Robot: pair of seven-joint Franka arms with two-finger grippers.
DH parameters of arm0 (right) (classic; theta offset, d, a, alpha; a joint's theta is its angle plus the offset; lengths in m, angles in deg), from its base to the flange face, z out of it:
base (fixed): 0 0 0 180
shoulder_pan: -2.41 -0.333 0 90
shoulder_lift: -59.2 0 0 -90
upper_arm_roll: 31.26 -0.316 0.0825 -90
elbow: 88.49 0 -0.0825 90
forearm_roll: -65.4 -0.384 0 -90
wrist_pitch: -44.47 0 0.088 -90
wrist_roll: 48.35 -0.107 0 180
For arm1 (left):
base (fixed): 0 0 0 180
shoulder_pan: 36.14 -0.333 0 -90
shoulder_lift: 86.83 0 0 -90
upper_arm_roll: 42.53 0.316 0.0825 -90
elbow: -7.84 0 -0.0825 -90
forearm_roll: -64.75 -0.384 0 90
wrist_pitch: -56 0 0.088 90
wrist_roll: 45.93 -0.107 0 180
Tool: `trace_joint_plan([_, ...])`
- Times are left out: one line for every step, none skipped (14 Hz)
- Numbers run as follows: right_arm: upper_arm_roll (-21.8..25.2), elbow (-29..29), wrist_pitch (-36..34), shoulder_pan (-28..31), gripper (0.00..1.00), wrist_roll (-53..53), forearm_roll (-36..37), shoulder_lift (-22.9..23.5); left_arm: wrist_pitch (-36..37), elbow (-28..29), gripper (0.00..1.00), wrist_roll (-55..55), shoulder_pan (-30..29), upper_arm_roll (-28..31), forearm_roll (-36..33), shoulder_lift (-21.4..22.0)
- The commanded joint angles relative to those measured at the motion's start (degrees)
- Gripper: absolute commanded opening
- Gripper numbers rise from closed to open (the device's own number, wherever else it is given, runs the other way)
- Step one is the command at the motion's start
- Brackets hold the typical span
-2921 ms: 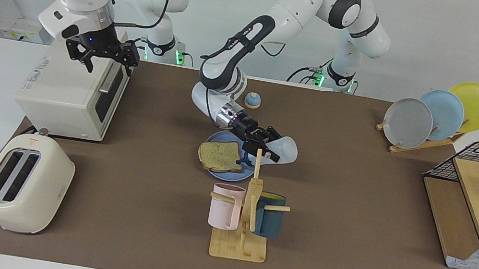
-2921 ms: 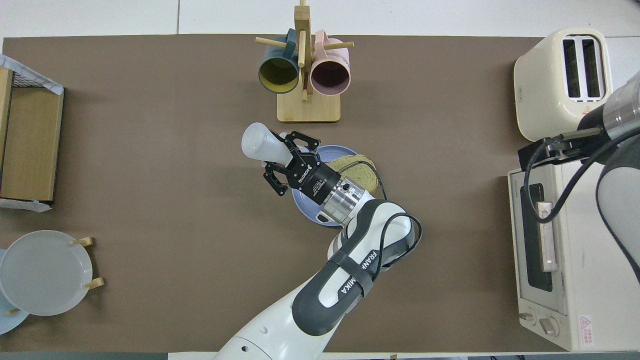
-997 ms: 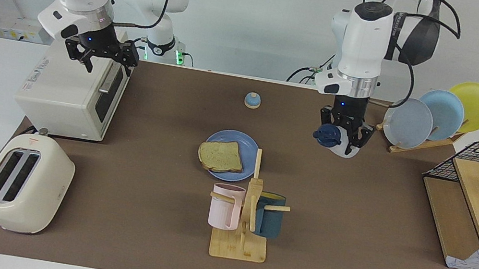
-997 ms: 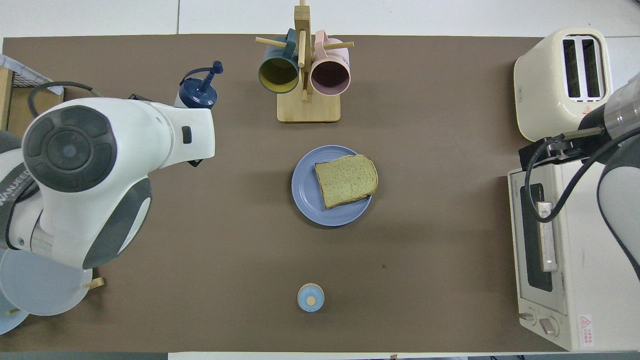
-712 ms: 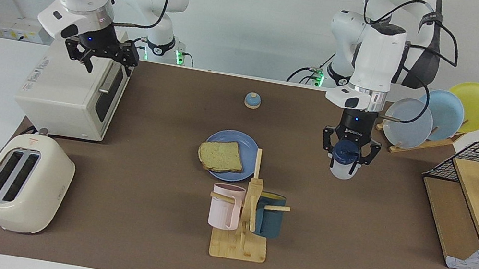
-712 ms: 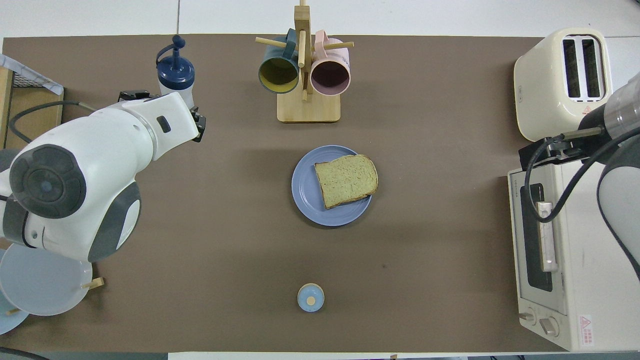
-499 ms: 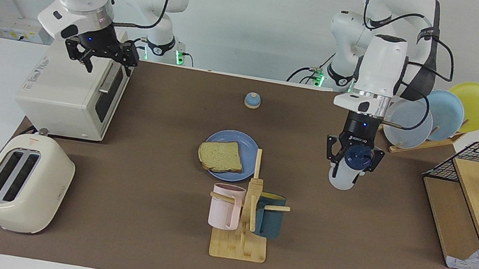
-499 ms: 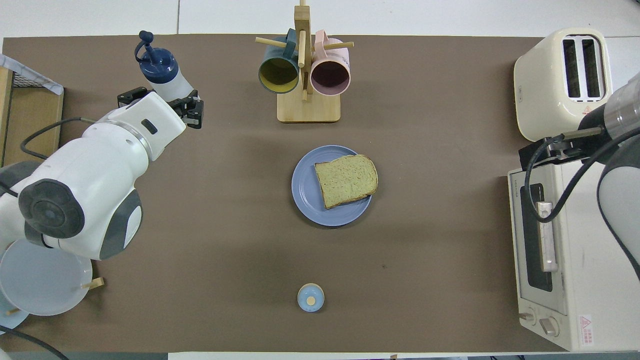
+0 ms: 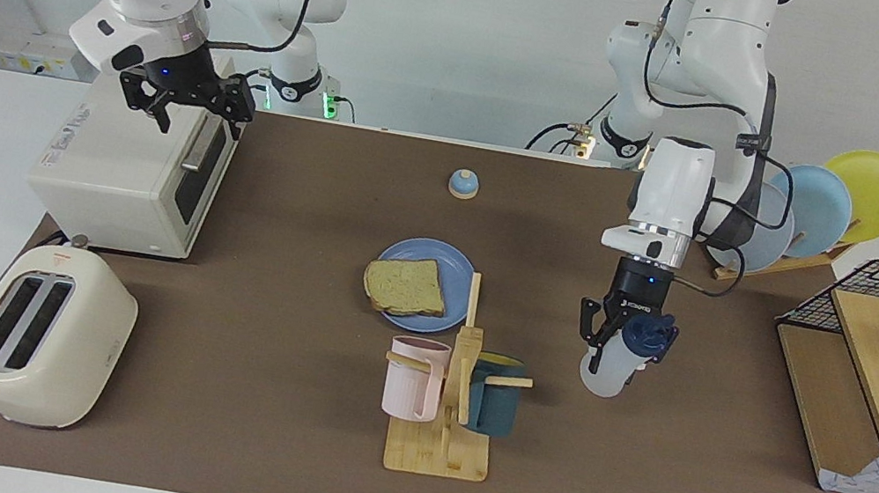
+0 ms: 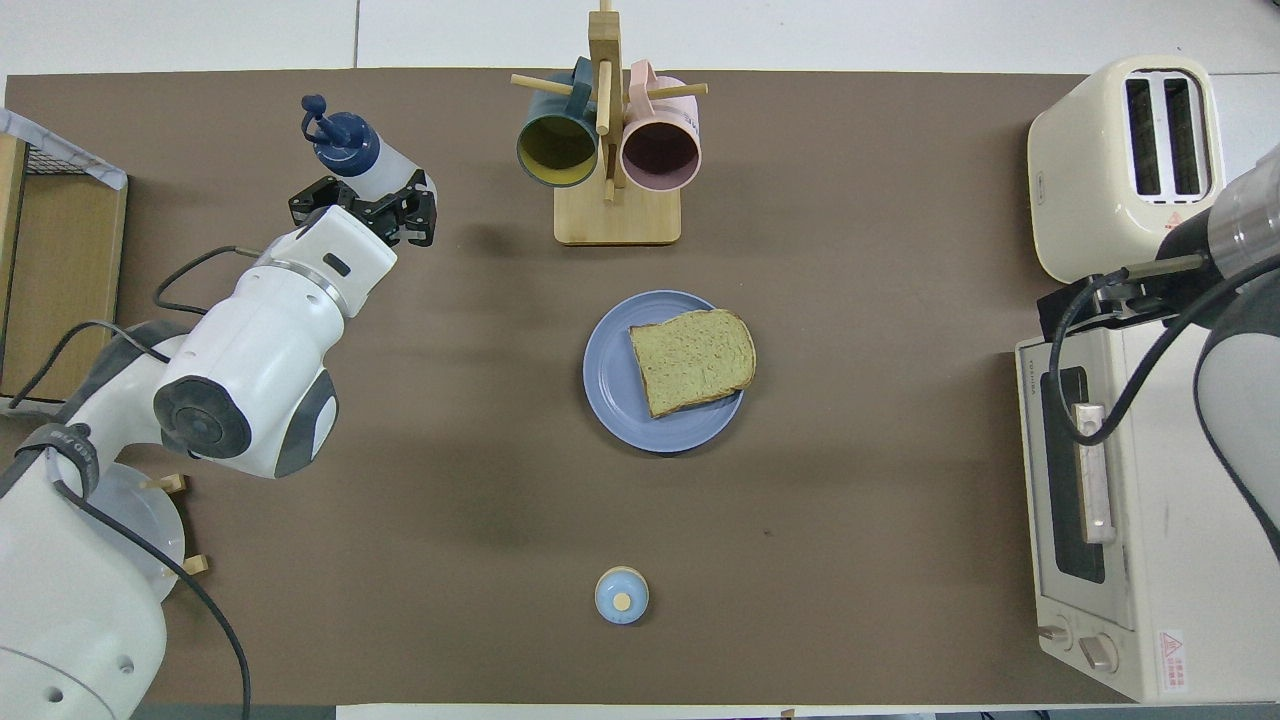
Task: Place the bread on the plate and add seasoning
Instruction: 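Return the bottle beside the mug stand with the left gripper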
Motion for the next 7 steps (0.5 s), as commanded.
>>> trace_joint_plan([-0.4,-0.75,0.23,0.23,1.0,0.97,0.45,-0.93,-7.33,-0.09,0.0,-0.35,-0.76,-0.49,0.52,-5.93])
trace_joint_plan([-0.4,-0.75,0.23,0.23,1.0,0.97,0.45,-0.93,-7.35,-0.26,0.0,-0.52,-0.67,-0.49,0.17,-6.91])
trace_joint_plan([-0.4,-0.75,0.23,0.23,1.0,0.97,0.45,-0.93,-7.35,-0.61,0.0,-0.79,-0.76,-0.49,-0.53,-8.13])
trace_joint_plan([-0.4,-0.92,0.23,0.32,1.0,1.06,0.45,-0.93,-7.35,-0.79,0.0,-0.88,-0.85,-0.4,-2.19,-9.19])
trace_joint_plan([-0.4,-0.92,0.23,0.4,1.0,1.06,0.45,-0.93,-7.35,-0.79,0.0,-0.88,-1.02,-0.31,-3.25,-9.64])
trace_joint_plan([-0.4,-0.92,0.32,0.41,1.0,1.06,0.37,-0.93,-7.35,-0.79,0.0,-0.88,-1.02,-0.31,-3.35,-9.9])
trace_joint_plan([-0.4,-0.92,0.32,0.41,1.0,1.06,0.28,-0.93,-7.35,-0.97,0.01,-0.88,-1.11,-0.31,-3.44,-10.69])
